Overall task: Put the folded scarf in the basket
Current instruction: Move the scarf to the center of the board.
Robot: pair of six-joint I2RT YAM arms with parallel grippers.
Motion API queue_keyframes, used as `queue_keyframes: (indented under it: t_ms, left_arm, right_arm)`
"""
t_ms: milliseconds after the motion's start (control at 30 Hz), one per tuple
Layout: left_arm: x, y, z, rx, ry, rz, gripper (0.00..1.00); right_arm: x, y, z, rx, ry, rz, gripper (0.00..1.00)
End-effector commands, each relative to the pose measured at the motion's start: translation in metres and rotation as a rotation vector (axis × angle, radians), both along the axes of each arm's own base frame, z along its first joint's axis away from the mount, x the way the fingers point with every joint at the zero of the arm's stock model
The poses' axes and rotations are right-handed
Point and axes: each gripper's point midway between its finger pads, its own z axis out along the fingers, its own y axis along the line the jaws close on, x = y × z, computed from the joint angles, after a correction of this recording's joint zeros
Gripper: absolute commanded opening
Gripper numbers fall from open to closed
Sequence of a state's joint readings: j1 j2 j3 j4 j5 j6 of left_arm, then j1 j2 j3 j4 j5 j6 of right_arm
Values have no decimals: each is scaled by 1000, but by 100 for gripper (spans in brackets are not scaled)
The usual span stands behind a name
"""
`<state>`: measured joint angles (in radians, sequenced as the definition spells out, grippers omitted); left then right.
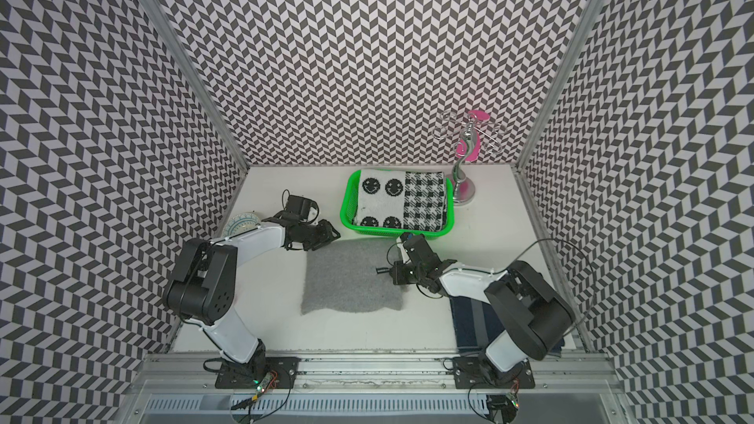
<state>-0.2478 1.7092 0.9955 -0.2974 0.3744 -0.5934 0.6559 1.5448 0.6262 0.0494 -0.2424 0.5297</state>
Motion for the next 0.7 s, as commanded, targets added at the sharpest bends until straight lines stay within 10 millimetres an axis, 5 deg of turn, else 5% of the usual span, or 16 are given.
queue_keyframes:
  t_ms: [0,133,333,667]
  left_arm:
    - [-11,10,4,29,-4,21,47]
    - [-16,16,6,37,-9,49,50]
    - [-16,23,9,40,-10,74,51]
    - [-58,19,4,5,38,62,44]
  right_arm:
    - [-8,-31,-15,-92,26,-32,9]
    - [-9,-58,-13,-53,38,-117,22]
    - [-4,-59,-1,-72,40,-71,51]
    - [-14,-80,28,-59,108,-131,53]
